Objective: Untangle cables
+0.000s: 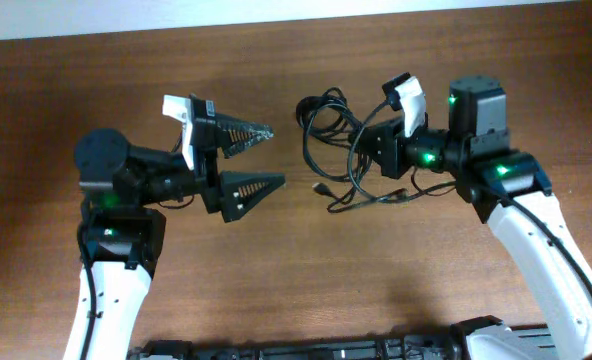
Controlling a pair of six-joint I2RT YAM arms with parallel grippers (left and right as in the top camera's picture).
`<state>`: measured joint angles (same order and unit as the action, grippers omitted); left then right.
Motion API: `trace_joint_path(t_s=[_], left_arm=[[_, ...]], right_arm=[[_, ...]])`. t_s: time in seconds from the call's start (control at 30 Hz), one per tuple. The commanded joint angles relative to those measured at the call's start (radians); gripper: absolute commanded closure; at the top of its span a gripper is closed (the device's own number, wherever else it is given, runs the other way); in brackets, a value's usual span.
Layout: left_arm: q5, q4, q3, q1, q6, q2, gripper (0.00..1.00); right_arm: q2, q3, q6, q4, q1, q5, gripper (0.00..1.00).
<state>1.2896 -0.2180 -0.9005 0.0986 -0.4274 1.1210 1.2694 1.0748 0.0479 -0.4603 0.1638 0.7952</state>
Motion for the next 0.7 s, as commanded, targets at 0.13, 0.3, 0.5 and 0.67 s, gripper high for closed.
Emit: trace_joint_path(t_s=[0.13,0.3,0.5,0.67], left_arm=[[-0.266,0.193,-0.022,-0.003,0.063,-0.008,0.01],[-0.284,0.236,-0.022,-0.002,0.063,-0.008,0.01],[-0.284,0.235,-0.022,-0.002,0.063,-0.008,0.01],[-0.285,0.211,-0.022,0.029,0.063,-0.008,0.01]], right_arm=[[-0.125,0.002,-0.079,0.019,-0.002,0.217,0.96],[-0.137,0.002,-0.079,0.066,-0.002,0.321,0.96],[-0.137,0.002,-0.101,0.076,0.0,0.364,0.96],[-0.137,0.002,-0.104,0.085,0.0,0.405,0.96]])
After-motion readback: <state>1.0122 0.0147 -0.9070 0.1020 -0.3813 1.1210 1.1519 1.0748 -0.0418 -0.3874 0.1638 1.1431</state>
